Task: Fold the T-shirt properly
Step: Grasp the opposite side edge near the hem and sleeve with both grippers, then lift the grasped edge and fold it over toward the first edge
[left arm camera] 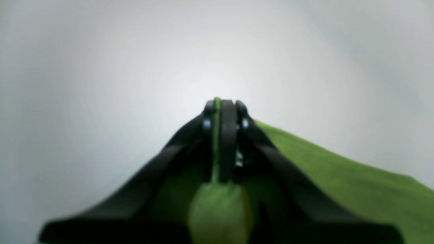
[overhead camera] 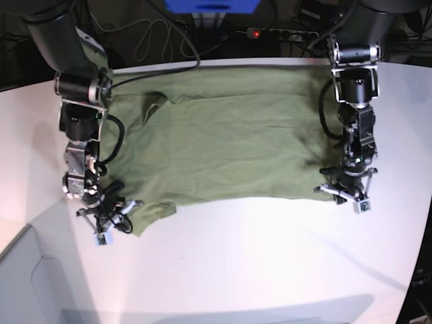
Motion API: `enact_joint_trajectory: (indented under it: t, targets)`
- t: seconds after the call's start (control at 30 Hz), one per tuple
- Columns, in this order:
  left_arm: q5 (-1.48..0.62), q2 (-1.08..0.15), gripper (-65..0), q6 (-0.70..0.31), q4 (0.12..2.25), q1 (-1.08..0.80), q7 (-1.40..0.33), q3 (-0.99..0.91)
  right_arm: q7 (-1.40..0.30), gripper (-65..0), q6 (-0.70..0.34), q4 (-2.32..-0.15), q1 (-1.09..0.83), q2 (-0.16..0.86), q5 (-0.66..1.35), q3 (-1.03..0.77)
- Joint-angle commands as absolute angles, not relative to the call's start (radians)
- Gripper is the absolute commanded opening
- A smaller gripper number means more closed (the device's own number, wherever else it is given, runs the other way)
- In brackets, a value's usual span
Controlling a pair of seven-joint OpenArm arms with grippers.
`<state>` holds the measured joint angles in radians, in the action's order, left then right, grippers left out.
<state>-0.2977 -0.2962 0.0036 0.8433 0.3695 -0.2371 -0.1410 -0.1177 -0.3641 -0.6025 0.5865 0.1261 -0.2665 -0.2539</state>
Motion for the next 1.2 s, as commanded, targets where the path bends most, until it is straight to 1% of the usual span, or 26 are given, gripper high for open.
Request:
enact_joint_trajectory:
  t: [0.0,0.1,0.2,0.33,0.53,0.7,0.8,0.9,1.17]
  targets:
    - [-0.297,-0.303,-65.0,0.002,0.871,0.366,-0.259,-0.140,-0.117,-64.9,-0.363,-0.676,0.604,0.136,-0.249,-0.255]
    - [-0.297,-0.302,-65.0,0.004,0.963,0.323,-0.260,-0.140,-0.200,-64.9,-0.363,-0.866,0.535,0.134,-0.249,-0.257]
    - [-0.297,-0.300,-65.0,0.007,1.015,0.305,-0.260,-0.140,-0.240,-64.9,-0.364,-0.983,0.486,0.133,-0.249,-0.255]
    - [-0.297,-0.300,-65.0,0.007,1.052,0.280,-0.260,-0.140,-0.275,-64.9,-0.364,-1.066,0.430,0.127,-0.249,-0.255]
    - [-0.298,-0.300,-65.0,0.004,1.113,0.255,-0.260,-0.142,-0.277,-64.9,-0.364,-1.179,0.340,0.127,-0.248,-0.254]
    - [-0.298,-0.297,-65.0,0.004,1.218,0.213,-0.262,-0.186,-0.278,-64.9,-0.444,-1.270,0.278,0.124,-0.248,-0.262]
    - [-0.298,-0.275,-65.0,0.001,1.271,0.191,-0.292,-0.226,-0.278,-64.9,-0.453,-1.316,0.245,0.125,-0.248,-0.262]
    - [-0.298,-0.259,-65.0,-0.001,1.320,0.179,-0.331,-0.268,-0.278,-64.9,-0.486,-1.374,0.211,0.125,-0.248,-0.262]
    - [-0.298,-0.246,-65.0,-0.001,1.389,0.105,-0.341,-0.283,-0.278,-64.9,-0.493,-1.521,0.107,0.127,-0.248,-0.263]
